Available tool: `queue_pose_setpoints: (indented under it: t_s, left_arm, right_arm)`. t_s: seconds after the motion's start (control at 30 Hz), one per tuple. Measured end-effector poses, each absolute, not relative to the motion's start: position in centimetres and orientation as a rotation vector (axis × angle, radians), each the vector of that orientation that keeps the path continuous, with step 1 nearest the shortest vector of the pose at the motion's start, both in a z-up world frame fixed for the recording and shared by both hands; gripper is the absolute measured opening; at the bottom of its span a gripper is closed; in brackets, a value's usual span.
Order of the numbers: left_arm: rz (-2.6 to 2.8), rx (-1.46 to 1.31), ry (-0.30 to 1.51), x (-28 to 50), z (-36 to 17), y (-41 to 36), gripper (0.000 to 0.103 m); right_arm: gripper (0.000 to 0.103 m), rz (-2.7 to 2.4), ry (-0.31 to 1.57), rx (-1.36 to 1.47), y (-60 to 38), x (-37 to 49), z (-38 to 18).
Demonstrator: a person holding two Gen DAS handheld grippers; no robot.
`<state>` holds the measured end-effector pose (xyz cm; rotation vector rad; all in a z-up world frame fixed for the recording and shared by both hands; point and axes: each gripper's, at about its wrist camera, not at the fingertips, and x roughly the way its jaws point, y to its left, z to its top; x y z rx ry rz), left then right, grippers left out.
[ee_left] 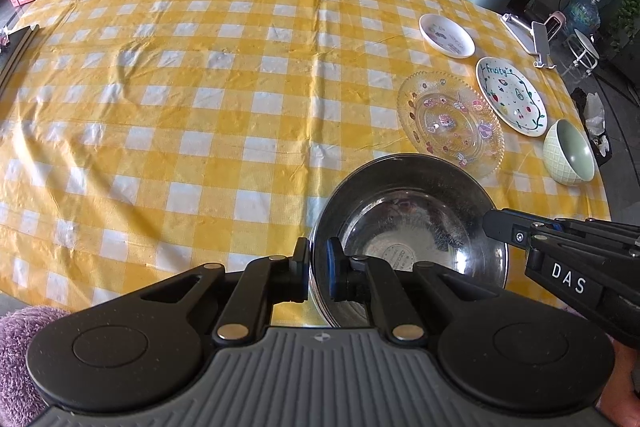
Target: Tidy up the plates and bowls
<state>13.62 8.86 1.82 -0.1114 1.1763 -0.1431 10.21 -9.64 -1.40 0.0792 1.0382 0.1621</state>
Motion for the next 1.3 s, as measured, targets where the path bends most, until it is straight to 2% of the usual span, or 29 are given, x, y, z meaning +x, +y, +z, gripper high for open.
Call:
queue_pose_setpoints:
  t_s: [0.3, 0.37, 0.43, 0.53, 0.67, 0.87, 1.17, 1.3]
  left_arm:
    - [-0.145, -0.119, 1.176, 13.7, 1.8, 8.9, 0.008]
    - [-0.151, -0.129, 1.175, 13.8, 1.9, 8.9, 0.011]
    - [-0.153, -0.124, 1.162, 13.7, 2.3, 8.9, 0.012]
    - [-0.159, -0.118, 1.143, 13.6, 3.1, 9.0, 0.020]
    - [-0.190, -0.142, 1.093, 13.3, 4.7, 9.0, 0.022]
    - [-0.283, -0.157, 0.981, 13.0, 6.9, 7.4, 0.025]
    - [-0.395, -0.148, 0.951, 14.6, 6.9, 2.5, 0.027]
    - [-0.408, -0.123, 0.974, 16.2, 5.9, 0.7, 0.032]
  right_arm:
    - [0.002, 0.158, 1.052, 0.122, -10.1, 10.5, -2.4]
    - [0.003, 0.164, 1.054, 0.140, -10.4, 10.5, -2.3]
    - [0.007, 0.183, 1.040, 0.164, -10.8, 10.3, -2.0]
    - [0.009, 0.208, 1.006, 0.199, -11.4, 9.8, -0.9]
    - [0.015, 0.219, 0.949, 0.239, -12.8, 9.0, 0.6]
    - [0.020, 0.162, 0.864, 0.308, -16.6, 8.2, 1.4]
    - [0.026, 0.082, 0.828, 0.403, -22.5, 8.3, -0.4]
    - [0.031, 0.065, 0.827, 0.449, -24.7, 8.7, -2.0]
